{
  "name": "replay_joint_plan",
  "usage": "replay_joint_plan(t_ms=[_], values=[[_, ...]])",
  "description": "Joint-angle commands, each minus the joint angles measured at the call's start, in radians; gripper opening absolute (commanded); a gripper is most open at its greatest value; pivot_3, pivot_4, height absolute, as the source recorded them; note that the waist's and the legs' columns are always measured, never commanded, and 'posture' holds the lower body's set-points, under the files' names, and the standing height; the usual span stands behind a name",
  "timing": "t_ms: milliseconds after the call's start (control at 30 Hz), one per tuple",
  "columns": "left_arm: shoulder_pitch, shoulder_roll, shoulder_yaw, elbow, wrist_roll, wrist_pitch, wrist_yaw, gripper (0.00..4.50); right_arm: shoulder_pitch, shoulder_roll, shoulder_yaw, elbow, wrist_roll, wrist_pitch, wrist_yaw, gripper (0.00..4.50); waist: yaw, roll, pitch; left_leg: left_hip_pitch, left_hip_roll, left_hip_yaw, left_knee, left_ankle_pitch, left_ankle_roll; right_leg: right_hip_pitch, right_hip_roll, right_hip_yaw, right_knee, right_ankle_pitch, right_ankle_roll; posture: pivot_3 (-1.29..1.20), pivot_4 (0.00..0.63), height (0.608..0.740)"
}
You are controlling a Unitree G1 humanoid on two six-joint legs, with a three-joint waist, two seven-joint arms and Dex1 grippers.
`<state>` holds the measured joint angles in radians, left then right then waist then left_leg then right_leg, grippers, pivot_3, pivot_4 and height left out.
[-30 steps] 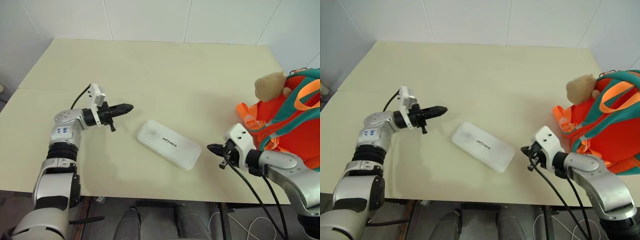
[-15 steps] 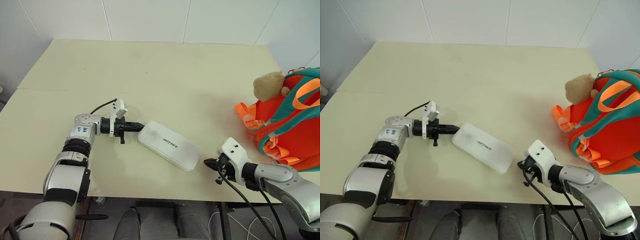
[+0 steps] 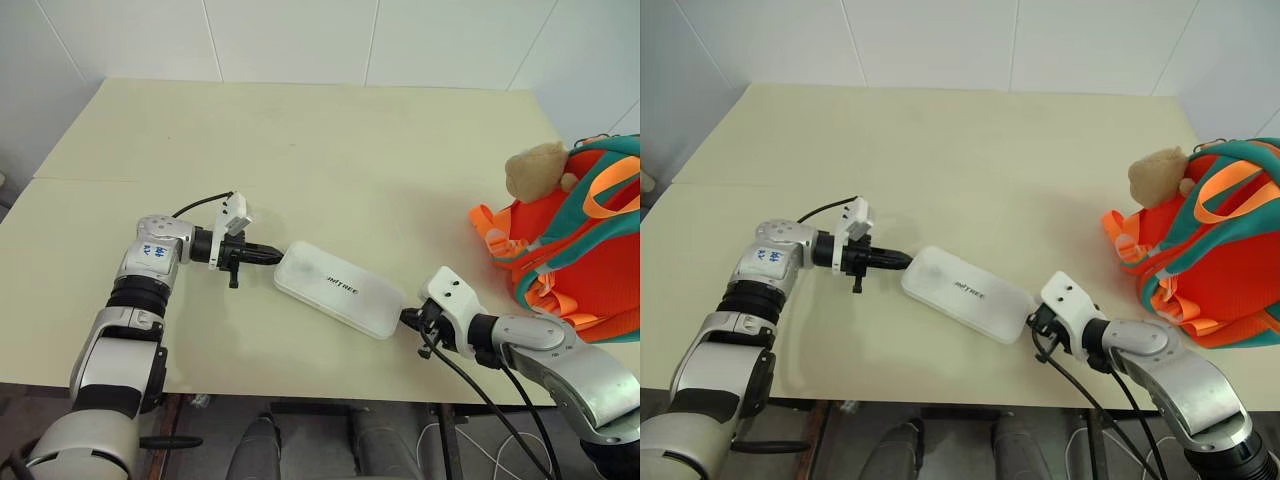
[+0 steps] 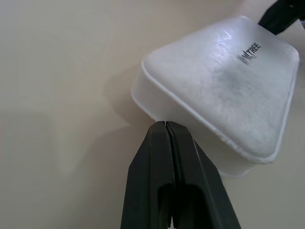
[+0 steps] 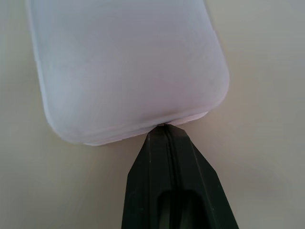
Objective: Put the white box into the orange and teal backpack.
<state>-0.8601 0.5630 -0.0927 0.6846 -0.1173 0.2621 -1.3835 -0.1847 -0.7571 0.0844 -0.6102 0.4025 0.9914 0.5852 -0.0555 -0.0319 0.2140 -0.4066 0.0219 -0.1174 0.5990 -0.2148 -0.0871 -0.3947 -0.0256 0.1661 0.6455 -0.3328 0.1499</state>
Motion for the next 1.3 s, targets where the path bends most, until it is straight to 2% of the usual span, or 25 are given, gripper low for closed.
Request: replay_joint_plan(t_ms=[33, 467, 1000, 1300], values=[[0.036, 0.006, -0.033, -0.155, -0.029, 0.073, -0.043, 0.03, -0.038, 0.004, 0.017, -0.011, 0.003, -0.061, 0.036, 0.00, 0.001, 0.000, 0.000, 0.000, 0.000, 0.000, 0.000, 0.000, 0.000, 0.000, 0.000, 0.000, 0.000, 0.000, 0.000, 0.00, 0.150, 0.740], [0.188, 0.089, -0.057, -0.479, -0.054, 0.289, -0.011, 0.03, -0.070, -0.025, 0.016, 0.010, 0.023, -0.119, 0.179, 0.00, 0.000, 0.000, 0.000, 0.000, 0.000, 0.000, 0.000, 0.000, 0.000, 0.000, 0.000, 0.000, 0.000, 0.000, 0.000, 0.00, 0.150, 0.740], [0.235, 0.112, -0.065, -0.583, -0.062, 0.381, 0.029, 0.03, -0.089, -0.045, 0.063, 0.115, -0.090, -0.196, 0.205, 0.00, 0.001, 0.000, 0.000, 0.000, 0.000, 0.000, 0.000, 0.000, 0.000, 0.000, 0.000, 0.000, -0.001, 0.000, -0.001, 0.00, 0.150, 0.740], [0.251, 0.125, -0.039, -0.557, -0.057, 0.378, 0.068, 0.03, -0.082, -0.048, 0.057, 0.116, -0.101, -0.198, 0.214, 0.00, 0.001, 0.000, 0.000, 0.000, 0.000, 0.000, 0.000, 0.000, 0.000, 0.001, 0.000, 0.000, -0.001, 0.000, -0.001, 0.00, 0.150, 0.740]])
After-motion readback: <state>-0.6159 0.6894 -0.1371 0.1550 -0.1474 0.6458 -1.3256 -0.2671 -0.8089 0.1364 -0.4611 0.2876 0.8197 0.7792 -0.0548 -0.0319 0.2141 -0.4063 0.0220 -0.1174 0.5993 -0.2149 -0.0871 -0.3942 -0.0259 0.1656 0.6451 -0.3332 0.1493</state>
